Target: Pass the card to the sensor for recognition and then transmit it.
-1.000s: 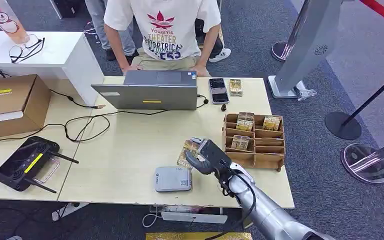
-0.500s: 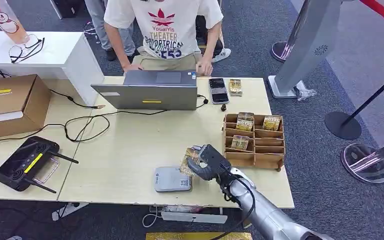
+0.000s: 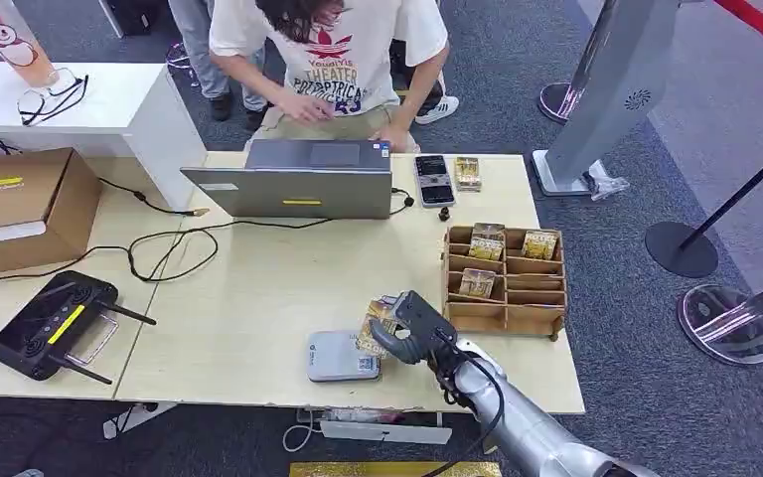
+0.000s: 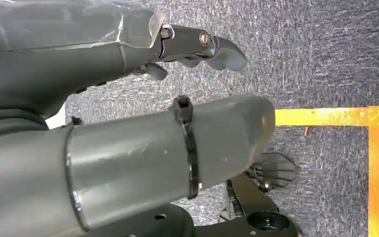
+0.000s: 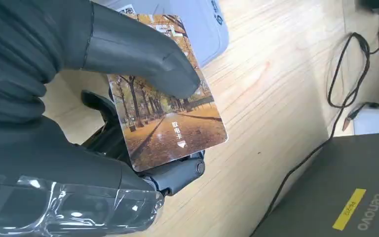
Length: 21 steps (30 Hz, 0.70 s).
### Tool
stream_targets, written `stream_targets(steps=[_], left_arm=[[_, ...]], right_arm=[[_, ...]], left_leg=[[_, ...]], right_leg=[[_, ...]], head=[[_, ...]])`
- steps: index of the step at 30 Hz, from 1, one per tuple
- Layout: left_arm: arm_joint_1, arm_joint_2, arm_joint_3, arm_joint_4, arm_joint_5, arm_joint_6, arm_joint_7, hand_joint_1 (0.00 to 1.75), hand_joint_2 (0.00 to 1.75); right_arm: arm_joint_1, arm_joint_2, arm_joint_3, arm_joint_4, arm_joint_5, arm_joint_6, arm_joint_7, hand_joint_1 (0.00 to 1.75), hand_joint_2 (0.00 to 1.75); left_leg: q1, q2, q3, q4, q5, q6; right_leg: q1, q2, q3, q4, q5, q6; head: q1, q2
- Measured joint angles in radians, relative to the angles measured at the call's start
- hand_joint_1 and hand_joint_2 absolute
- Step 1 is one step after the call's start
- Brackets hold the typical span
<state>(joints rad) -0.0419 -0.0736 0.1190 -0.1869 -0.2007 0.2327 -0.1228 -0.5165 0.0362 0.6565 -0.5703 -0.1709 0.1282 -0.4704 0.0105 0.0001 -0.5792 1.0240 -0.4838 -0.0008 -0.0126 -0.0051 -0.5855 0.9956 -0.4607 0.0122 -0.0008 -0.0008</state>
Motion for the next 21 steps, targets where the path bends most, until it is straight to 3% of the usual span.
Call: stream_targets(steps=[21], left_arm=[[-0.008, -0.001, 0.0, 0.0, -0.02, -0.003, 0.022, 0.0, 0.0]], right_arm=[[-0.027, 0.082, 0.014, 0.024, 0.006, 0.04, 0.005, 1.75, 1.75]], left_leg=[[0.0, 0.0, 0.0, 0.0, 0.0, 0.0]], right_leg=[[0.0, 0.0, 0.0, 0.0, 0.0, 0.0]], head=[[0.0, 0.0]])
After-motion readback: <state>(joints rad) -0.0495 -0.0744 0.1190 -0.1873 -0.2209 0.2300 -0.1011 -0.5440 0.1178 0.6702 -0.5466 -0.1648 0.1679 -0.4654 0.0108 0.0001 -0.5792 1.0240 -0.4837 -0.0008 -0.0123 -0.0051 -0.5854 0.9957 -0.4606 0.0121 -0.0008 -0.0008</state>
